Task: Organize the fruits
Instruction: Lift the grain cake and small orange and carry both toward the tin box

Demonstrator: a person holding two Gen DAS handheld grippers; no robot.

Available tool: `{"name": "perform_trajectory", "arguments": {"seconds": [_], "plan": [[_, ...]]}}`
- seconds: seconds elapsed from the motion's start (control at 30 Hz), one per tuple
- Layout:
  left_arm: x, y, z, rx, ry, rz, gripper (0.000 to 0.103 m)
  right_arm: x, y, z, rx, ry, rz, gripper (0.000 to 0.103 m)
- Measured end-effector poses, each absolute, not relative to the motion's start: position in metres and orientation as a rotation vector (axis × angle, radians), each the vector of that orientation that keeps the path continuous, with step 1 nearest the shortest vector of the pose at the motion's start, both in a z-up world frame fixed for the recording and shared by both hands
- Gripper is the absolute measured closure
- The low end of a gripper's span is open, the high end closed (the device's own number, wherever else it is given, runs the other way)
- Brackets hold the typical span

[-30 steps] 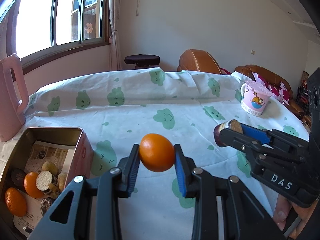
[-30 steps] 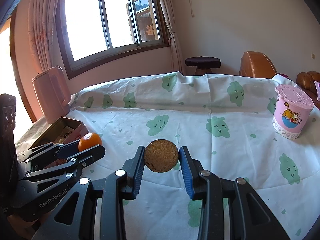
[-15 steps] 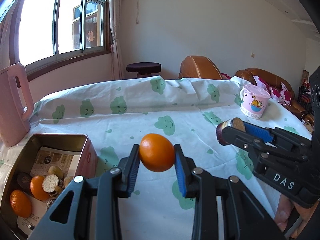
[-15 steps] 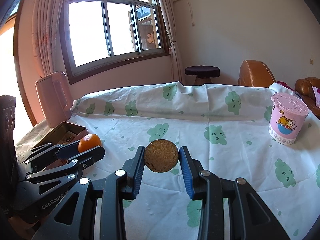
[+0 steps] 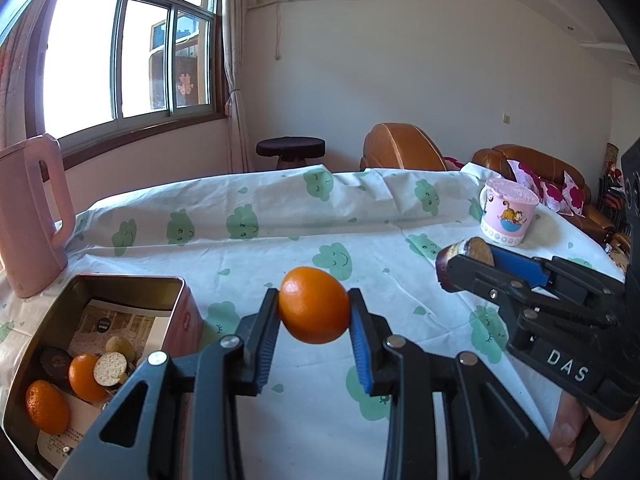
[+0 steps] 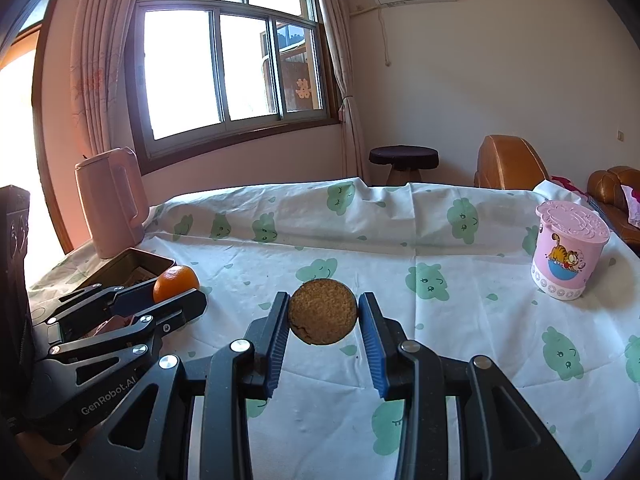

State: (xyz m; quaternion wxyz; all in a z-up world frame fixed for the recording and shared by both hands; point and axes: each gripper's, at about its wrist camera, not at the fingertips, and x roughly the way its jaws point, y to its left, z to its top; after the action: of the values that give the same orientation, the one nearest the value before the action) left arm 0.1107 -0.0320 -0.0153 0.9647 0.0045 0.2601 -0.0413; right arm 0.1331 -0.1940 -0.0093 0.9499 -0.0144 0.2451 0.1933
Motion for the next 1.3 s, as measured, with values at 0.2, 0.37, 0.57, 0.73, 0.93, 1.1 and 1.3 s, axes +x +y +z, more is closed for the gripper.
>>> {"name": "perform_trajectory", "arguments": {"seconds": [0.2,0.37,0.57,0.73,0.93,1.1,1.3], "plan": [[0.107,-0.032,-0.014,0.01,0.507,-0.08,0.068,0.13,-0.194,-0.008,-0.033,0.479,0.389,0.066],[0.105,-0.032,-0.013,0.014,0.495,-0.076,0.068,0.125,-0.193,-0.006,-0.046,0.456,0.387,0.066],[0.1,-0.029,-0.011,0.006,0.476,-0.069,0.068,0.121,-0.192,-0.005,-0.057,0.435,0.385,0.066],[0.099,-0.029,-0.01,0.008,0.466,-0.065,0.068,0.118,-0.192,-0.004,-0.06,0.419,0.383,0.066],[0.096,-0.027,-0.008,0.006,0.451,-0.061,0.068,0.113,-0.194,-0.002,-0.062,0.397,0.377,0.066],[0.093,-0.027,-0.007,0.009,0.438,-0.055,0.068,0.109,-0.194,-0.001,-0.066,0.383,0.377,0.066],[0.088,-0.027,-0.006,0.017,0.418,-0.045,0.068,0.104,-0.195,-0.001,-0.067,0.365,0.374,0.066]]}}
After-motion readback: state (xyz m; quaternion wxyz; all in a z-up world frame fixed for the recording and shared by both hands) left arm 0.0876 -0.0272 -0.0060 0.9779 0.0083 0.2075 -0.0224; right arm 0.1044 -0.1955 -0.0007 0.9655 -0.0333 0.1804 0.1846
